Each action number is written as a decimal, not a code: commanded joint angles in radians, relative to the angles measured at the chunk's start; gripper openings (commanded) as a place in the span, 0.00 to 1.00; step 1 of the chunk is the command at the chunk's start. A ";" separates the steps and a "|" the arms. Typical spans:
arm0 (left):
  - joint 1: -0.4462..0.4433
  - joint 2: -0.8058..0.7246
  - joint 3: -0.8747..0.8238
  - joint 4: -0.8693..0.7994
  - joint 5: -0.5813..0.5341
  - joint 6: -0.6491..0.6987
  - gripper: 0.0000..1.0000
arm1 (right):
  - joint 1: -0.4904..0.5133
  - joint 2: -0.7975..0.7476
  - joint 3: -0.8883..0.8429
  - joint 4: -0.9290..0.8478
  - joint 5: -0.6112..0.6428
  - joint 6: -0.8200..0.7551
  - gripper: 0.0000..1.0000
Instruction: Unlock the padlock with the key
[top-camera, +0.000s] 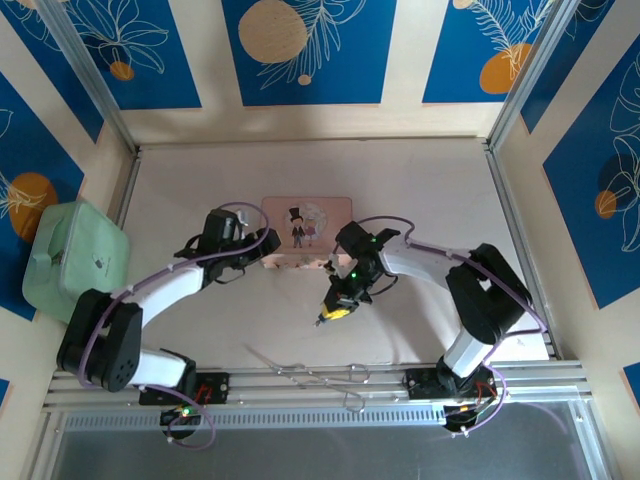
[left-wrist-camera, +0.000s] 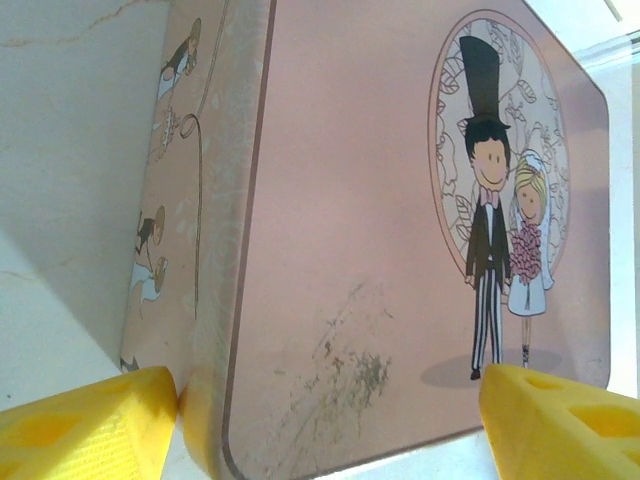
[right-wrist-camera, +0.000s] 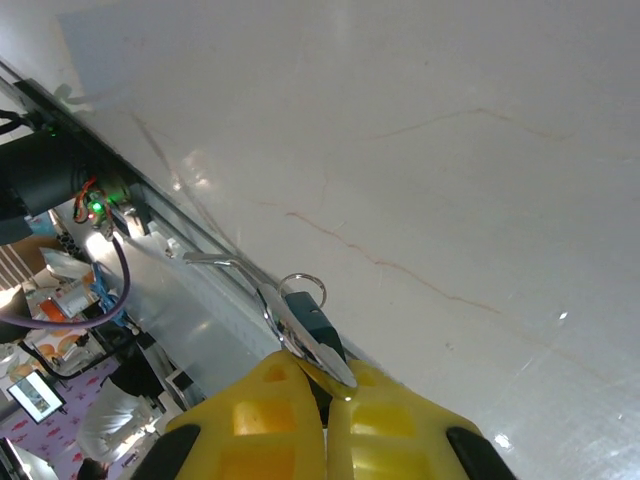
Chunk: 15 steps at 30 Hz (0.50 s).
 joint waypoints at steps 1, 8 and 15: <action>-0.010 -0.057 -0.015 -0.014 0.005 -0.010 0.79 | 0.000 0.041 0.035 0.012 -0.022 -0.027 0.00; -0.010 -0.206 0.002 -0.170 -0.105 0.056 0.83 | 0.019 0.094 0.064 0.043 0.032 -0.009 0.02; -0.010 -0.316 0.007 -0.254 -0.122 0.071 0.83 | 0.035 0.144 0.072 0.038 0.108 -0.004 0.08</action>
